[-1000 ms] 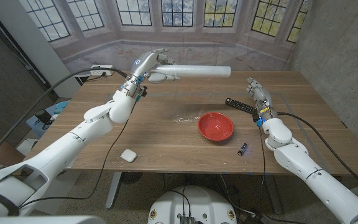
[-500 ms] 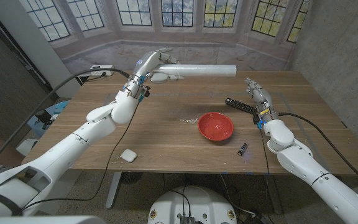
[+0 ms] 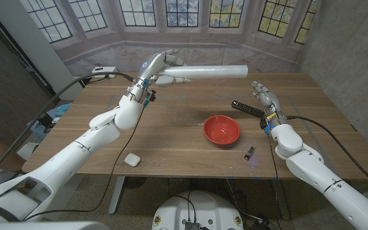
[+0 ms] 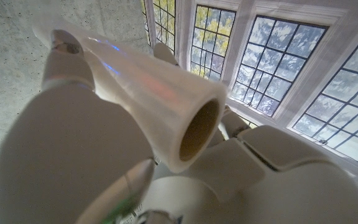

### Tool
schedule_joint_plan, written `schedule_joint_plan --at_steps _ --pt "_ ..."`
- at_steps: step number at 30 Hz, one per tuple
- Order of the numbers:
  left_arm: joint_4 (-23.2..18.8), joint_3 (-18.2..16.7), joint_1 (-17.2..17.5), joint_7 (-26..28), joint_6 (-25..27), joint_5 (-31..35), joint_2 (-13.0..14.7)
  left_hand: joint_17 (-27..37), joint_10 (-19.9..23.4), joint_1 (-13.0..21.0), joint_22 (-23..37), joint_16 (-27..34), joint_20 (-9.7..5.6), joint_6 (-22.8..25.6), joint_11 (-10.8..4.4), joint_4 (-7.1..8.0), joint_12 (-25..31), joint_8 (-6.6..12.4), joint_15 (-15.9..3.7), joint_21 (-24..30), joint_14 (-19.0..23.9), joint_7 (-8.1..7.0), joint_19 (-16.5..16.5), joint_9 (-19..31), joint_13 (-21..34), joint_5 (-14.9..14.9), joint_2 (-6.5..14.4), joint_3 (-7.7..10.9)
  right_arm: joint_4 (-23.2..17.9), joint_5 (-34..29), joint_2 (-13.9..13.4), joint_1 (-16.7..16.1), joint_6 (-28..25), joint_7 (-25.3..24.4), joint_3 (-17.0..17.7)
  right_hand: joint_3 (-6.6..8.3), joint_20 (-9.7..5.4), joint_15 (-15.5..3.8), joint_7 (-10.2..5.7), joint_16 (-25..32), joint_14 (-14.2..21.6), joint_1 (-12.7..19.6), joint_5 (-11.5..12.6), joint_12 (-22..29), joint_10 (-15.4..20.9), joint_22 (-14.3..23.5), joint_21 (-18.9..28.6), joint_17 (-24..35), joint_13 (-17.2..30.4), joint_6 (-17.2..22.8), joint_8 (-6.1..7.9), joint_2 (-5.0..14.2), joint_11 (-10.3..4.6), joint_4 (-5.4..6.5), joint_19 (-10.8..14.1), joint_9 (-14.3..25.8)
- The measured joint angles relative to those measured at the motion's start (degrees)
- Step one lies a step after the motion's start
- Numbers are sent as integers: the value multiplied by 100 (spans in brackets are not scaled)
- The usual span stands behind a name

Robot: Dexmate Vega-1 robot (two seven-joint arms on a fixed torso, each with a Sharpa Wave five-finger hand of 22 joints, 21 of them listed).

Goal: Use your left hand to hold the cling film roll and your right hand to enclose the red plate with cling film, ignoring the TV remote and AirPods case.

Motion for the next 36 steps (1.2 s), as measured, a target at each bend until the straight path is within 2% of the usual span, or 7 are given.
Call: schedule_joint_plan --at_steps 23,36 --pt "-371 -127 324 -369 -119 -279 -225 -1 -1 4 0 0 0 -10 1 23 0 -5 -9 0 9 9 0 3 27 0 -4 -23 -67 -66 23 -151 9 -105 84 0 0 0 0 0 0 0 0 0 0 -13 0 1 -1 -1 0 0 0 0 0 -2" --pt "-340 83 337 -764 -321 -552 -479 -1 -1 -11 0 -44 0 -11 1 23 -41 -26 -9 0 9 10 0 31 54 0 11 -23 -161 -95 64 -362 115 -235 171 0 0 1 0 0 -1 0 0 0 0 -13 0 1 -1 -1 0 0 0 0 0 -2"
